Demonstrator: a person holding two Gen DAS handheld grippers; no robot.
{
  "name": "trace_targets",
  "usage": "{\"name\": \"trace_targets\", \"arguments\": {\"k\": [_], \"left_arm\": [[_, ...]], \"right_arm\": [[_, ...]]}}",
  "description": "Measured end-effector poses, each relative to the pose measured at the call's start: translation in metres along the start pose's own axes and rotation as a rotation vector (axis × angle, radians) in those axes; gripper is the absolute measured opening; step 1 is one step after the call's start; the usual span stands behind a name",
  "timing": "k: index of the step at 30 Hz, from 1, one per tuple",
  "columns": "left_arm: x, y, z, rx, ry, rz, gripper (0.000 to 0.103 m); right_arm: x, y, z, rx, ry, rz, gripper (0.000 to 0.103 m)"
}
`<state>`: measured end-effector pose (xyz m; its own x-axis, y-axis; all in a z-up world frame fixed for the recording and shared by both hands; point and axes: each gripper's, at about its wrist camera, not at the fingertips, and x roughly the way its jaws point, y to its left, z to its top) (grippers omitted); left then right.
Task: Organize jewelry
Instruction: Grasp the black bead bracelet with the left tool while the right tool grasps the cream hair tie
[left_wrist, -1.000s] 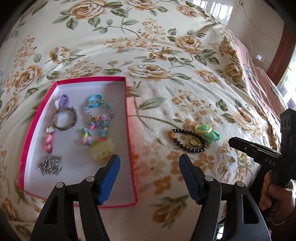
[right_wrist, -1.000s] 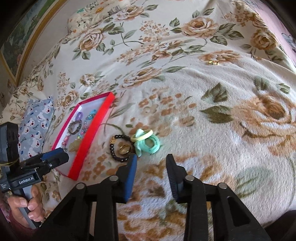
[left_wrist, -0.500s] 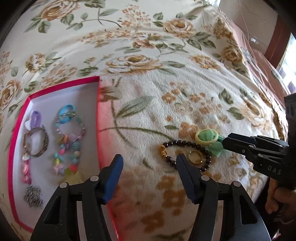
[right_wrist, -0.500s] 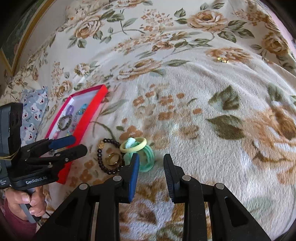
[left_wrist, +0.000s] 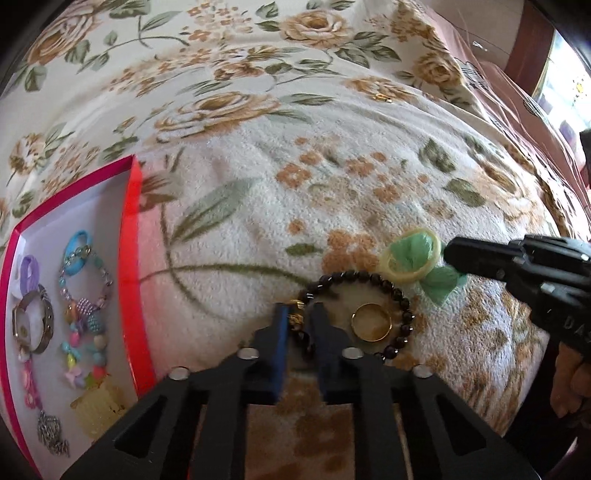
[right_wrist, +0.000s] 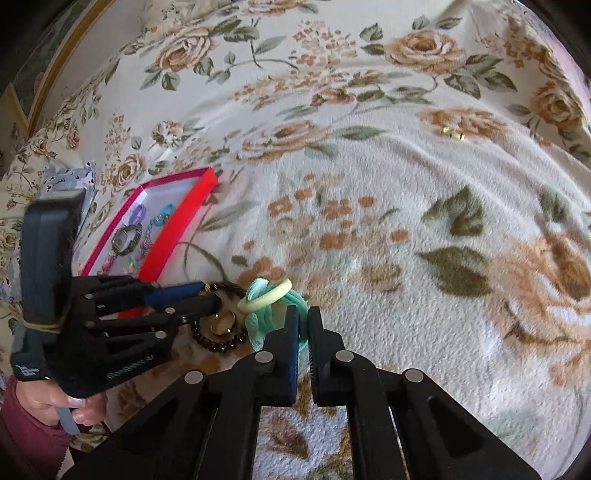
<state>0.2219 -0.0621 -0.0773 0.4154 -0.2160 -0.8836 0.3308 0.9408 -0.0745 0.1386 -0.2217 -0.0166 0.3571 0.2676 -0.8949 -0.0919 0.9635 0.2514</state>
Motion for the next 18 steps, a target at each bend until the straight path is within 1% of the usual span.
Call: {"name": "trace_targets", "arguments": {"k": [2, 4, 5, 6, 7, 8, 9, 11, 12, 13, 14, 15, 16, 17, 18], "left_arm": [[-0.004, 0.000, -0.002, 0.002, -0.011, 0.000, 0.008], [-0.008, 0.001, -0.004, -0.005, -0.020, -0.004, 0.007], [-0.011, 0.003, -0.005, -0.014, -0.025, -0.009, 0.007], [-0.014, 0.004, -0.007, -0.019, -0.029, -0.010, 0.007], [-0.017, 0.005, -0.008, -0.027, -0.035, -0.013, 0.007], [-0.020, 0.006, -0.010, -0.034, -0.041, -0.016, 0.007], [-0.024, 0.007, -0.011, -0.039, -0.046, -0.019, 0.007], [-0.030, 0.009, -0.014, -0.054, -0.059, -0.026, 0.007], [-0.034, 0.009, -0.016, -0.058, -0.064, -0.028, 0.007], [-0.039, 0.010, -0.018, -0.063, -0.070, -0.029, 0.007], [-0.043, 0.011, -0.020, -0.066, -0.076, -0.030, 0.007], [-0.048, 0.012, -0.022, -0.070, -0.085, -0.031, 0.007], [-0.054, 0.013, -0.024, -0.075, -0.094, -0.031, 0.007], [-0.059, 0.015, -0.026, -0.080, -0.102, -0.033, 0.007], [-0.063, 0.016, -0.027, -0.084, -0.107, -0.034, 0.007]], "right_arm": [[-0.005, -0.001, 0.003, -0.002, -0.018, -0.004, 0.004], [-0.012, 0.001, 0.005, -0.033, -0.039, -0.053, 0.004], [-0.014, 0.003, 0.005, -0.063, -0.049, -0.097, 0.004], [-0.017, 0.005, 0.006, -0.089, -0.055, -0.123, 0.004], [-0.018, 0.004, 0.006, -0.084, -0.054, -0.104, 0.004], [-0.020, 0.002, 0.006, -0.061, -0.050, -0.046, 0.004], [-0.021, 0.001, 0.006, -0.048, -0.042, -0.040, 0.004], [-0.017, 0.005, 0.004, -0.103, -0.032, -0.174, 0.004], [-0.016, 0.001, 0.003, -0.082, -0.027, -0.170, 0.004], [-0.015, -0.005, 0.003, -0.035, -0.010, -0.121, 0.004], [-0.014, -0.007, 0.002, -0.024, -0.004, -0.114, 0.004], [-0.012, -0.008, 0.001, -0.025, 0.015, -0.120, 0.010], [-0.012, -0.008, -0.001, -0.019, 0.021, -0.115, 0.010], [-0.013, -0.011, -0.002, 0.001, 0.023, -0.103, 0.014], [-0.013, -0.014, -0.002, 0.023, 0.024, -0.098, 0.023]]}}
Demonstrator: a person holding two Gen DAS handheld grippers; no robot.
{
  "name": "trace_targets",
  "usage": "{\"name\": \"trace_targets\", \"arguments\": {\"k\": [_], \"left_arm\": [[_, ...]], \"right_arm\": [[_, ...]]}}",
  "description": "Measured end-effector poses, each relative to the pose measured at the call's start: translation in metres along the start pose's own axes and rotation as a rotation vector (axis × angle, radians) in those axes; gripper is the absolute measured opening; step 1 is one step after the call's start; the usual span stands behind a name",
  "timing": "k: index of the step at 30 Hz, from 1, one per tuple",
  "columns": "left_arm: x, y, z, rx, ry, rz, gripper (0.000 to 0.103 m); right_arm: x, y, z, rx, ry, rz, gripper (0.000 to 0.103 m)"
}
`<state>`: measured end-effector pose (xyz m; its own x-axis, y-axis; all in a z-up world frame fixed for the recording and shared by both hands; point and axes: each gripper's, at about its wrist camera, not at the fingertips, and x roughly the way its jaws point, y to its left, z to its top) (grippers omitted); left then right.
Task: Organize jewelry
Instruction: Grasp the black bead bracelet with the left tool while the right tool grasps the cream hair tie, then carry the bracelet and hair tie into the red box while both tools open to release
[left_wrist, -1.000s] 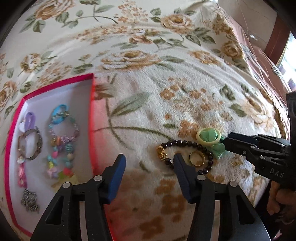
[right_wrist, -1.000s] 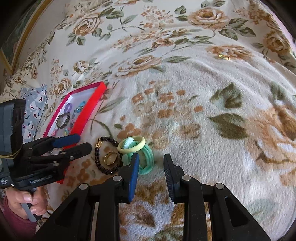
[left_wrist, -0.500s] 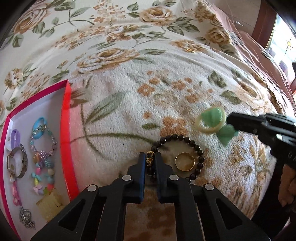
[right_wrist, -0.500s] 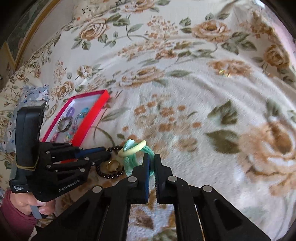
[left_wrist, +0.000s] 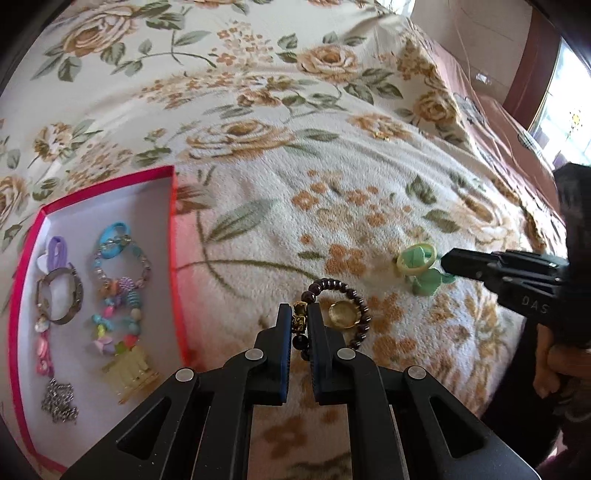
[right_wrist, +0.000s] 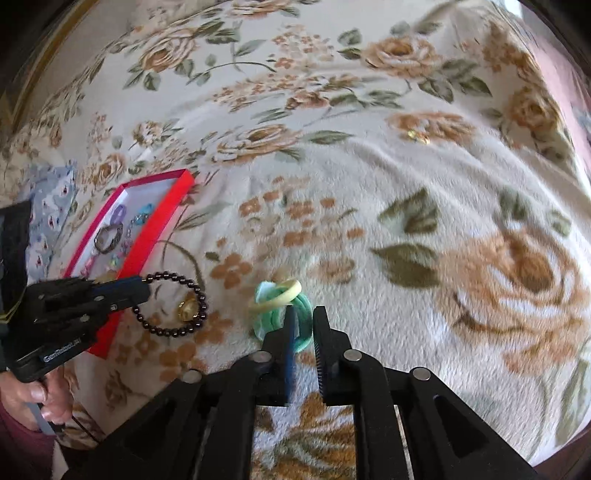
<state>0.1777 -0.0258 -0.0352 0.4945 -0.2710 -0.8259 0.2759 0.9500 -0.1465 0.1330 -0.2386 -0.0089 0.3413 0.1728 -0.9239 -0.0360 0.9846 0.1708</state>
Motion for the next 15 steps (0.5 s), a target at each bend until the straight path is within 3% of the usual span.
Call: {"name": "trace_targets", "arguments": {"k": [4, 7, 15], "left_arm": [[-0.020, 0.004, -0.005, -0.025, -0.030, -0.003, 0.007], [-0.031, 0.007, -0.007, -0.035, -0.047, -0.007, 0.007], [-0.062, 0.014, -0.010, -0.060, -0.095, -0.011, 0.007]], "right_arm": [[-0.015, -0.003, -0.002, 0.019, -0.066, -0.036, 0.025], [-0.026, -0.005, 0.001, 0.050, -0.110, 0.008, 0.024], [0.013, -0.017, 0.013, 0.150, -0.007, 0.096, 0.021]]}}
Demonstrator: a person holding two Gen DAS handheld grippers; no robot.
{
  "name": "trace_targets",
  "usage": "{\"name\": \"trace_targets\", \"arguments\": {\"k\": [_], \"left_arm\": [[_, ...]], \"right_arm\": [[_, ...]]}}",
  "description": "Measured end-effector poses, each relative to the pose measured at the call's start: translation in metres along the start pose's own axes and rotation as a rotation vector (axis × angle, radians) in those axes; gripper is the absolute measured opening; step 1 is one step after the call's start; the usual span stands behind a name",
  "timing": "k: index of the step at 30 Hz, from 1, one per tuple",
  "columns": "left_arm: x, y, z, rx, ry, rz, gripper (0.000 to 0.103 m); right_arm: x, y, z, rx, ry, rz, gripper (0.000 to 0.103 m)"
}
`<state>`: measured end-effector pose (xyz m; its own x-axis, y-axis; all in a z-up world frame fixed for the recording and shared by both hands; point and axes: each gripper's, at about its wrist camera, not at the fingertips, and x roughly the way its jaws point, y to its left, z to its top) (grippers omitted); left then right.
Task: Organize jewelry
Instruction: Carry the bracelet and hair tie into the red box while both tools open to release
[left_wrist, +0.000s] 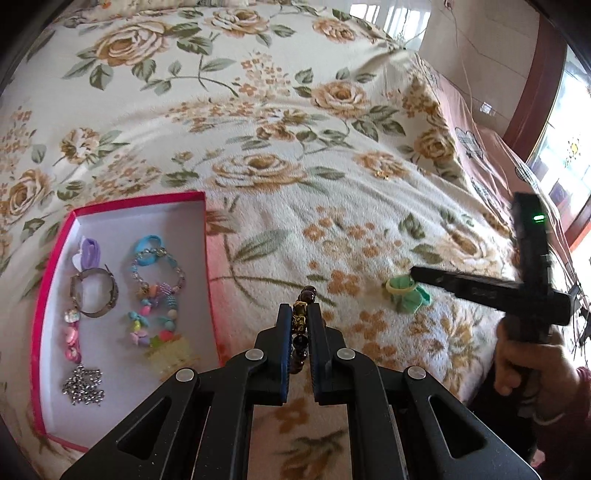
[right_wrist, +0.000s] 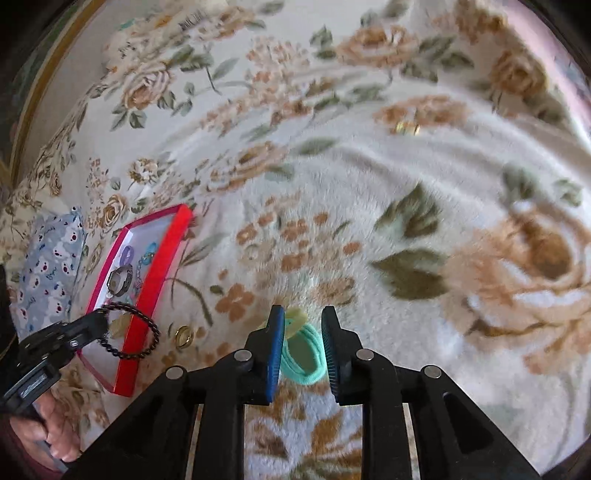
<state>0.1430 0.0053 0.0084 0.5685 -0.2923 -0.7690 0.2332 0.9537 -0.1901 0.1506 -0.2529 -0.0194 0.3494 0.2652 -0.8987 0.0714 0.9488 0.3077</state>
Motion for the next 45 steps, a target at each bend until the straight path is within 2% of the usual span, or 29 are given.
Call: {"name": "trace_targets", "arguments": {"k": [2, 3, 9, 16, 34, 45], "left_arm": [[-0.006, 0.002, 0.000, -0.007, -0.008, 0.001, 0.007], [-0.009, 0.004, -0.001, -0.012, -0.013, 0.005, 0.007], [-0.025, 0.014, -0.006, -0.044, -0.032, 0.013, 0.007], [-0.048, 0.033, -0.016, -0.085, -0.060, 0.032, 0.007], [-0.097, 0.097, -0.060, -0.245, -0.093, 0.103, 0.007], [-0.093, 0.128, -0.072, -0.311, -0.076, 0.115, 0.007]], "right_arm": [[0.010, 0.001, 0.000, 0.006, 0.024, 0.015, 0.016], [0.010, 0.002, -0.001, 0.005, 0.025, 0.027, 0.002], [-0.009, 0.018, -0.002, -0.053, -0.045, 0.048, 0.002], [-0.023, 0.037, 0.001, -0.060, -0.088, 0.111, 0.002], [0.015, 0.160, -0.029, -0.253, 0.020, 0.284, 0.002], [0.040, 0.203, -0.047, -0.337, 0.076, 0.304, 0.002]]}}
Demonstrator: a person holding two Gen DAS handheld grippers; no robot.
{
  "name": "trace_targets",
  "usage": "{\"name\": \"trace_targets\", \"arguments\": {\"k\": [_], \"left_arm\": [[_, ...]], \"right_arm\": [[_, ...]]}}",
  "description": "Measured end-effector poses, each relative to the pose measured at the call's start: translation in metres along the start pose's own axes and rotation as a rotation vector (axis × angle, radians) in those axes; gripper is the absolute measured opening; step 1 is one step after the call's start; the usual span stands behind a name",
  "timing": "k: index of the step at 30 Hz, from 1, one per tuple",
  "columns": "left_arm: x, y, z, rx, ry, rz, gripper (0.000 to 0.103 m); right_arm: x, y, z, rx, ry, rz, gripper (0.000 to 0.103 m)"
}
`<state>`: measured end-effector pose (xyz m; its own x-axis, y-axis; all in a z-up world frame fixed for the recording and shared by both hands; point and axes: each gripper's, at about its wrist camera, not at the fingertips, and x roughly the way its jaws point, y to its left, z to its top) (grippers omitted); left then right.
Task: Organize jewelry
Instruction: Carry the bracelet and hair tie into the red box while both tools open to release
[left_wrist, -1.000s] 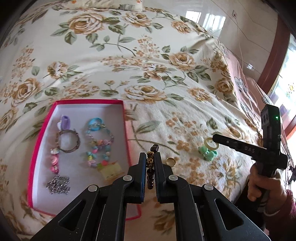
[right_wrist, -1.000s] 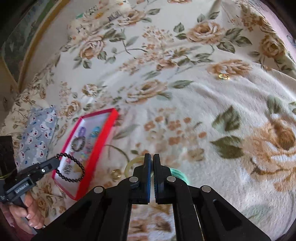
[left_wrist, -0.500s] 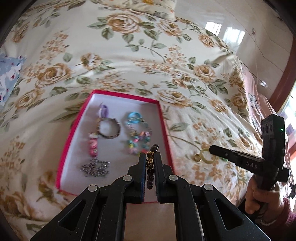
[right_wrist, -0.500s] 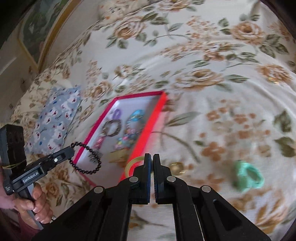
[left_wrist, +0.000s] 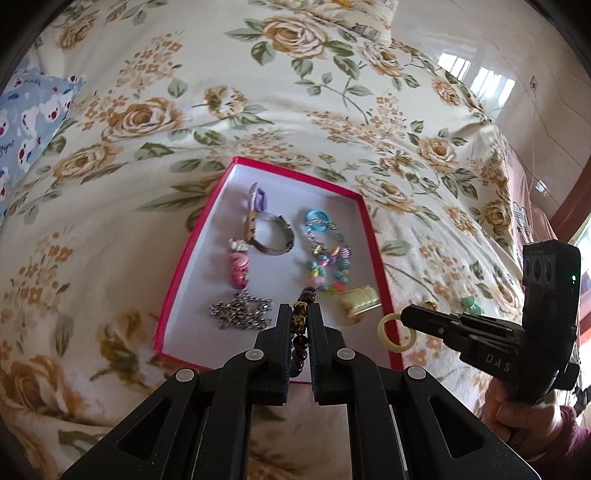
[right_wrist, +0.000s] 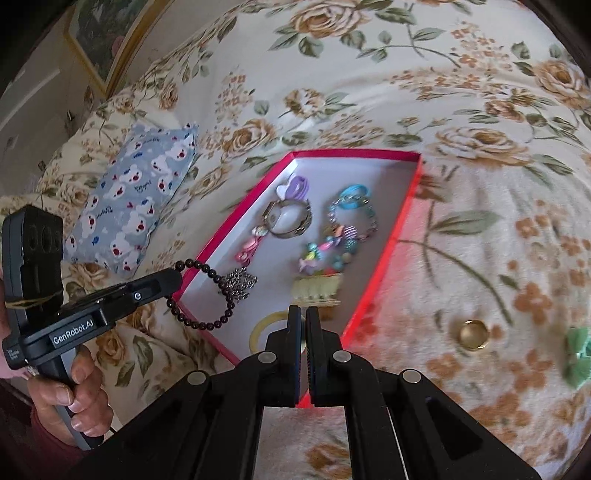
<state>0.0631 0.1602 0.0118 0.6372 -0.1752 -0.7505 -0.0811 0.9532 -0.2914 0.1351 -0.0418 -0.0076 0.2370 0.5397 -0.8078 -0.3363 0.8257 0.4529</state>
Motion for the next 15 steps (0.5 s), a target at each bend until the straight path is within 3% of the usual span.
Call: {"name": "trace_targets", "arguments": {"k": [15], "left_arm": [[0.040, 0.033, -0.001, -0.061, 0.053, 0.087, 0.007]], "right_arm": [[0.039, 0.008, -0.012, -0.060, 0.081, -0.058, 0.002]]}}
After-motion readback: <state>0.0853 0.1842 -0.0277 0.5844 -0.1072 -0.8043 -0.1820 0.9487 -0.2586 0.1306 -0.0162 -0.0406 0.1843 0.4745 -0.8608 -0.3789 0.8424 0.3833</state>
